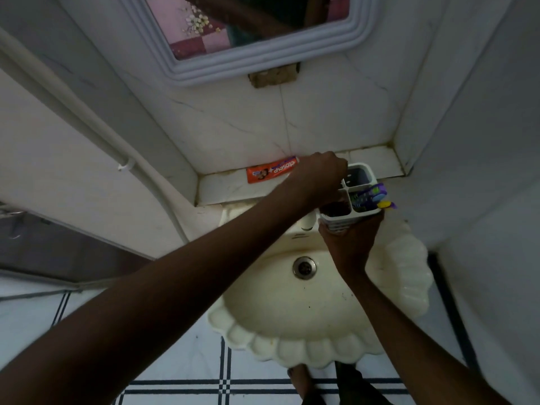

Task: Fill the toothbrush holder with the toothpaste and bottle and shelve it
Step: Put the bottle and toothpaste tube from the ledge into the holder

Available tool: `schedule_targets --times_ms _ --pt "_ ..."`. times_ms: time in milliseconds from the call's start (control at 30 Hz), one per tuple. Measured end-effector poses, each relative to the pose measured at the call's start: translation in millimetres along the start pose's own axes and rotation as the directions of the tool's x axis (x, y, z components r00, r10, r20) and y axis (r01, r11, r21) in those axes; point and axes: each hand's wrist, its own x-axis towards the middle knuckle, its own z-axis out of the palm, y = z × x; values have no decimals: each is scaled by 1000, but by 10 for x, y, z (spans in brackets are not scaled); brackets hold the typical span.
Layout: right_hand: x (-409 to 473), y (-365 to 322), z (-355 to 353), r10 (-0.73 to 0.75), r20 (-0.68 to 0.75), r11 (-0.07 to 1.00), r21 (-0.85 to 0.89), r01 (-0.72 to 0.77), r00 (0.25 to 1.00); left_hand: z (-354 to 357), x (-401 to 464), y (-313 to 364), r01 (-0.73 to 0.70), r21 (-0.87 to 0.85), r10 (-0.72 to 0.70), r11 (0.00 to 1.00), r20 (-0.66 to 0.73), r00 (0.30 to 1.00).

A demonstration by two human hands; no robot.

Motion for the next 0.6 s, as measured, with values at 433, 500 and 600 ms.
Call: schedule_targets --times_ms 433,500,600 --pt "-4 -19 19 11 5 1000 -14 -11 1000 -67 82 -228 63 -51 -65 997 -37 997" --pt "-4 -16 24 27 3 1000 0 -27 1000 -126 117 -474 103 -96 -112 990 -100 989" --pt "0 -14 29 64 -25 998 15 -64 998 -102 159 -942 175 -156 -199 972 -154 968"
